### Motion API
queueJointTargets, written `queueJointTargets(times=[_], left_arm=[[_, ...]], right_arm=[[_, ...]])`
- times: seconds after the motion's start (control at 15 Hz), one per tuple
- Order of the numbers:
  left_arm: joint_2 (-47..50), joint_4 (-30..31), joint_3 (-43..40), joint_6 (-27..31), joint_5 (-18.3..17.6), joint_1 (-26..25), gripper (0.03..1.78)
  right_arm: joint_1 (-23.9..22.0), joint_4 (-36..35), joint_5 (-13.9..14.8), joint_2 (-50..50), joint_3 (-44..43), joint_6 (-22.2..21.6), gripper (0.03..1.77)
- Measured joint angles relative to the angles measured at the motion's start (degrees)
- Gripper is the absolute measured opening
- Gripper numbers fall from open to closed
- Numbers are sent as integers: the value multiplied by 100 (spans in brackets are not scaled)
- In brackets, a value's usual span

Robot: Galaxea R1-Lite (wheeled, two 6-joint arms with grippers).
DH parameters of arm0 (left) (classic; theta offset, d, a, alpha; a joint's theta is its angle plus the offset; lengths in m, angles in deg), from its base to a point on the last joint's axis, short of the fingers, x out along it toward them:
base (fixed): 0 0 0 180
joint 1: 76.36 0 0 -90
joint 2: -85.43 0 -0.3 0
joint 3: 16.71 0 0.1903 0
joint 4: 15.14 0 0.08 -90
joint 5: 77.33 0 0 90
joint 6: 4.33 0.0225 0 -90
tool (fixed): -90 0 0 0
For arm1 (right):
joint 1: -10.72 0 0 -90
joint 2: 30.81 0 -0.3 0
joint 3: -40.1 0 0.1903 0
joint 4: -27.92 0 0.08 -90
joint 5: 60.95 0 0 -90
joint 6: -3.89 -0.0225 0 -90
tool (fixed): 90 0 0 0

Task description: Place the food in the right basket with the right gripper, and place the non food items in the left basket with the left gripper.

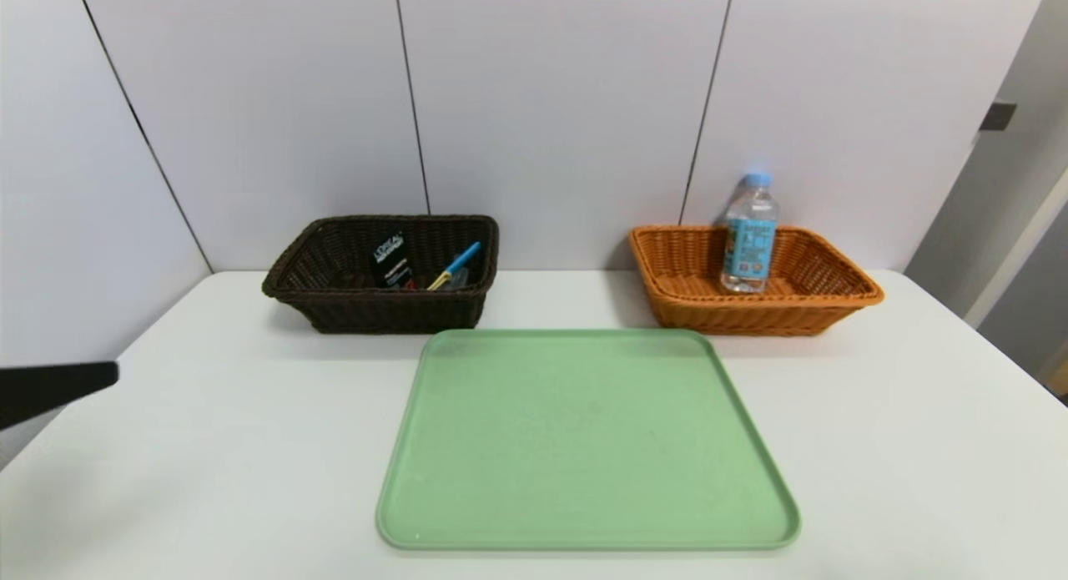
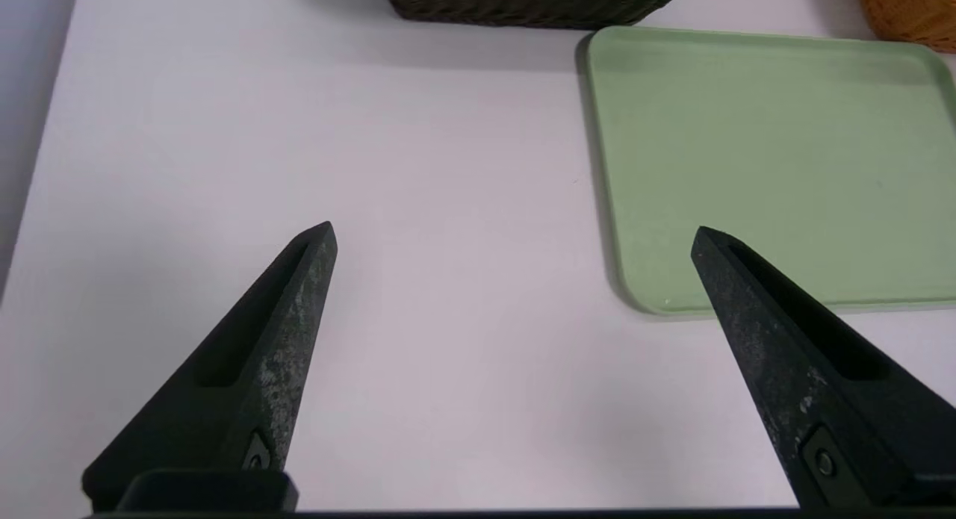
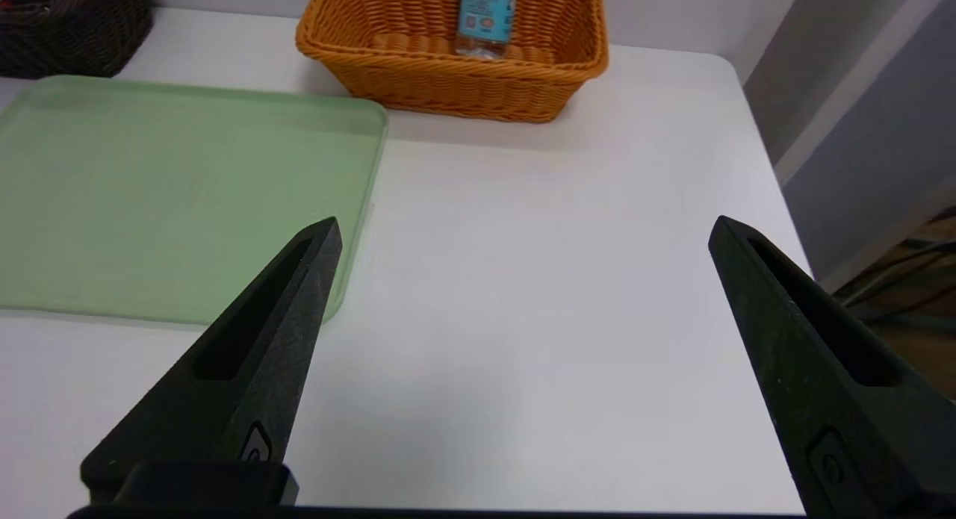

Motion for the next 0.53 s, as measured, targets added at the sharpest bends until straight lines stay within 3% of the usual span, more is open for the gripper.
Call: queueJointTargets(times=[0.53], left_arm=[[1963, -51, -1296, 127, 45, -1165, 169]], right_arm=[[-667, 681, -11, -1296, 12, 556, 170]])
